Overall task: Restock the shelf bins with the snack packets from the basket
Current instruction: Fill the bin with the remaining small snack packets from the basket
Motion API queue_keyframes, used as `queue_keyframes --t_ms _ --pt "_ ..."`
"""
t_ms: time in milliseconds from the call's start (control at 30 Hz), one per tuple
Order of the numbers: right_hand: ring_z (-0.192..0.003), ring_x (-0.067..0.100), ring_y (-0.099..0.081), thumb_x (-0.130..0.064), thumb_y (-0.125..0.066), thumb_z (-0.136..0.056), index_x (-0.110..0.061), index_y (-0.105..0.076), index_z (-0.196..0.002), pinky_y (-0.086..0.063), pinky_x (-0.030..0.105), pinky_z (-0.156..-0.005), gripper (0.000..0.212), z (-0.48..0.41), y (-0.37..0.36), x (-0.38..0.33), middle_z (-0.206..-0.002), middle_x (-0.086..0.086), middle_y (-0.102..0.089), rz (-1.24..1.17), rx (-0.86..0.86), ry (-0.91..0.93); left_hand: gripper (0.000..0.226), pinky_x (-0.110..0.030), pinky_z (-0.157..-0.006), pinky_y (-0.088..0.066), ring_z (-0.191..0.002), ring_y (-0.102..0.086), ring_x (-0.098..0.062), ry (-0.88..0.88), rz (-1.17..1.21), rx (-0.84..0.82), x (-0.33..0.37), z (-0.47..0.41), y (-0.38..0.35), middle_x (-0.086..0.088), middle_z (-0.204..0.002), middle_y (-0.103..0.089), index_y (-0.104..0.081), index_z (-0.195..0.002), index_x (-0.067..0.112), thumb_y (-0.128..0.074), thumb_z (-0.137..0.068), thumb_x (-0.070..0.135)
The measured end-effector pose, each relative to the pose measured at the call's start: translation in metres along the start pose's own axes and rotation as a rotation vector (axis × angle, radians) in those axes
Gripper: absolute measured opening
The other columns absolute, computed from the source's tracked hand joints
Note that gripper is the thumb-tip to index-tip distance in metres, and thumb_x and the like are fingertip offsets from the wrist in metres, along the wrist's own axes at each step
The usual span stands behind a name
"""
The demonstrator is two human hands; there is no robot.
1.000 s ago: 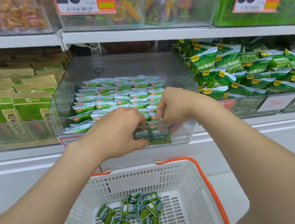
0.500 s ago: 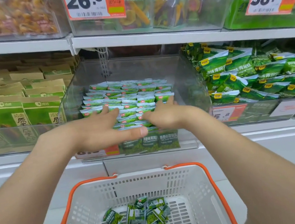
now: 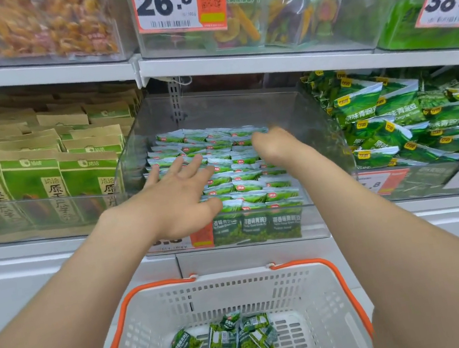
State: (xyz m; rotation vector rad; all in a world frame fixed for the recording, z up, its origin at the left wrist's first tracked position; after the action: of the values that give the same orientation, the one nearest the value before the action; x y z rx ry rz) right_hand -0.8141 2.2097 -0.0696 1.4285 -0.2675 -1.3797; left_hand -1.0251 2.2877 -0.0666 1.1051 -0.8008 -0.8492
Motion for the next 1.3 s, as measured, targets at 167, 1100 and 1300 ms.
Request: queue_keyframes --t_ms 167,1100,1300 --pt "-0.154 0.032 -0.026 -0.044 -0.038 -0.11 -0.01 -0.003 -0.165 -0.03 0.041 -0.119 0.074 0.003 -0.02 -0.018 -0.17 0.014 -0.017 0.065 -0.182 0.046 0.087 -0.057 -0.127 0.012 -0.159 0.023 -0.019 -0.005 0.037 0.004 -0.004 -0.004 -0.007 0.009 -0.174 0.017 -0.002 -0.166 0.043 -0.018 -0.084 0.068" --pt "-0.113 0.035 -0.056 -0.011 -0.03 -0.111 -0.004 -0.059 -0.123 -0.042 0.037 -0.093 0.032 0.073 -0.003 -0.01 -0.125 0.02 -0.056 0.332 -0.212 -0.01 0.056 -0.06 -0.128 -0.008 -0.162 -0.004 -0.022 -0.053 0.044 0.205 0.007 0.01 0.0 0.006 -0.175 -0.01 -0.018 -0.166 0.032 -0.017 -0.111 0.045" --pt "-0.101 0.027 -0.058 -0.022 -0.037 -0.105 -0.007 -0.051 -0.127 -0.049 0.035 -0.087 0.03 0.086 0.002 -0.004 -0.124 0.013 -0.053 0.059 -0.22 -0.003 0.055 -0.057 -0.127 -0.015 -0.161 -0.012 -0.022 -0.075 0.105 0.176 0.006 0.007 -0.002 0.006 -0.174 -0.015 -0.021 -0.164 0.035 -0.017 -0.11 0.046"
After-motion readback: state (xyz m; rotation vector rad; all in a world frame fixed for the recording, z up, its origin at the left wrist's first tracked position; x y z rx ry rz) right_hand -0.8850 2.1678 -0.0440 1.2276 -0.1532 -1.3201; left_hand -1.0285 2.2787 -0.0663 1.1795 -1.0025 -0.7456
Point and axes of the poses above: each hand's wrist, its own z-axis away from the middle knuckle, its own y-axis out of the back of the hand, x = y × z, the point moved 7 cm from there along -z, towards the middle knuckle
